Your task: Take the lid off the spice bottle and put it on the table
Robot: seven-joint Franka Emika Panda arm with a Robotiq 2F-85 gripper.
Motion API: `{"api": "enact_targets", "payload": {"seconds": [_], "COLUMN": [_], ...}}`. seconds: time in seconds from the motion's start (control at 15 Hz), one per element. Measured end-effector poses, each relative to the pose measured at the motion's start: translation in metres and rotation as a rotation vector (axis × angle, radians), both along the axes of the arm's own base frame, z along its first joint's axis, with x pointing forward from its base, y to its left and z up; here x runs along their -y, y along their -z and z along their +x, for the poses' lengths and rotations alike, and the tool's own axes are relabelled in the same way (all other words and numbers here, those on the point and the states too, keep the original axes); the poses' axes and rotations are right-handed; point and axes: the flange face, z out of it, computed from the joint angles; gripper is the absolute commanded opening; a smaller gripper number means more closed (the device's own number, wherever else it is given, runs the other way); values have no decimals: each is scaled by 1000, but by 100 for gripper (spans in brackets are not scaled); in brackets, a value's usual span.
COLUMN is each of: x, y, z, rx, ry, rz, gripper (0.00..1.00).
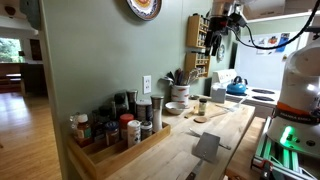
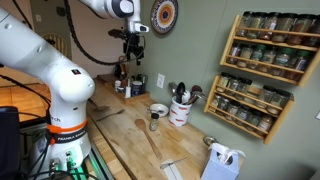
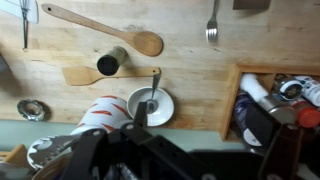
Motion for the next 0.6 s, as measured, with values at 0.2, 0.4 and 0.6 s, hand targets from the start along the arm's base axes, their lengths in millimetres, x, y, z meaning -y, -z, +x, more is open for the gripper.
{"api": "enact_targets", "payload": {"seconds": [0.2, 0.4, 0.6], "x": [32, 54, 69], "y": [30, 63, 93], "z": [13, 25, 37], "rx": [-5, 17, 18], "ry": [62, 94, 118], "rz": [-17, -23, -23], "gripper": [100, 100, 100]}}
